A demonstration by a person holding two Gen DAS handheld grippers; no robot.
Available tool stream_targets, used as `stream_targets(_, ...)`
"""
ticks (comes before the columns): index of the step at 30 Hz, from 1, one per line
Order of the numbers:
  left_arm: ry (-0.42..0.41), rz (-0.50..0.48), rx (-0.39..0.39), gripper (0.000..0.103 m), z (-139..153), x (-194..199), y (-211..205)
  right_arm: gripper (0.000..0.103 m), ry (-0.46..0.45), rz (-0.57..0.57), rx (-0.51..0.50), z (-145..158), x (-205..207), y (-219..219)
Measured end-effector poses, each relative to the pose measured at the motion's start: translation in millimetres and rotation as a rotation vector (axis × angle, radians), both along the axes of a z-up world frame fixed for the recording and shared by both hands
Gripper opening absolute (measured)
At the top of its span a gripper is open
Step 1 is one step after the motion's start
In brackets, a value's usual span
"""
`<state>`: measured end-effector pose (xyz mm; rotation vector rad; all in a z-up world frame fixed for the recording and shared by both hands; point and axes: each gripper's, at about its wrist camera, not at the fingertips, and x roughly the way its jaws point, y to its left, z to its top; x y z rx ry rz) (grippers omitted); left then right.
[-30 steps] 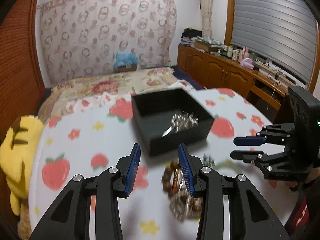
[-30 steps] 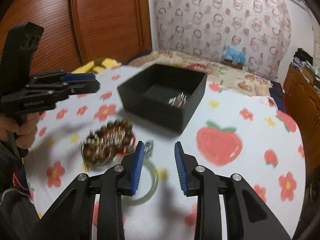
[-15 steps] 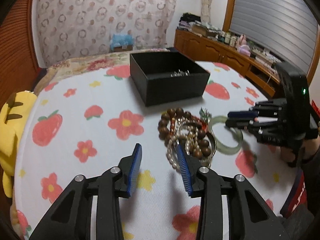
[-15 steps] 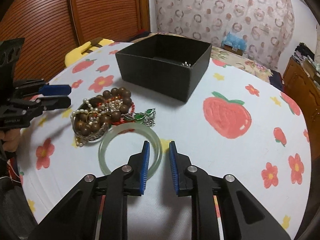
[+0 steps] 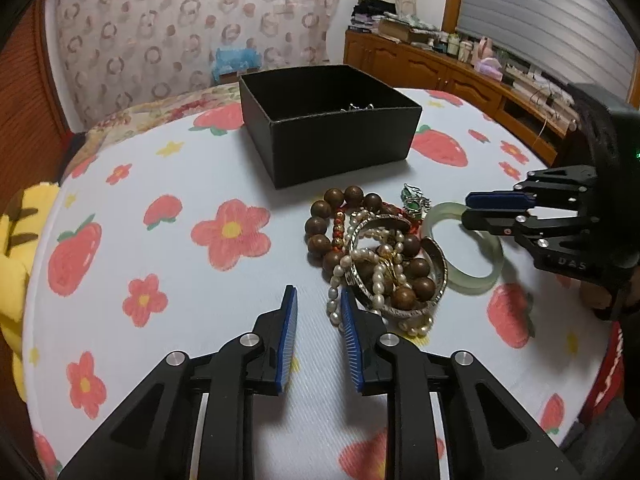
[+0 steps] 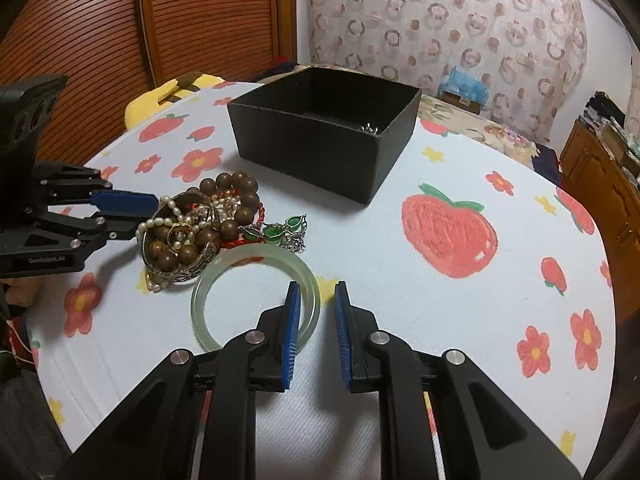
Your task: Organize jewelry
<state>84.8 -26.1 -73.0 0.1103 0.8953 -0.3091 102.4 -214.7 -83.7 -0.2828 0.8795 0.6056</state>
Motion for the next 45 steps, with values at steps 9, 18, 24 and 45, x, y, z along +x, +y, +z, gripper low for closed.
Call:
stream_targets(9, -0.038, 0.014, 0.012, 0.004, 6.3, -2.7, -3.5, 0.018, 0.001, 0.0, 0.001, -0.3, 0.2, 0.2)
stream_targets(18, -0.152, 0.006, -0.008, 0.004, 42.7, -21.2, -12.5, 0.021, 0.006, 0.006, 0.007, -0.4, 0.7, 0.3)
stream_targets(24, -0.199, 0.01, -0.047, 0.004, 61.6, -24.5, -11.8, 0.021, 0.005, 0.006, 0.007, -0.4, 0.6, 0.1)
stream_targets(45, -0.355, -0.032, -0.142, 0.004, 145.3, -33.2, -17.9, 0.008, -0.118, -0.007, 0.047, 49.1, -7.3, -5.2)
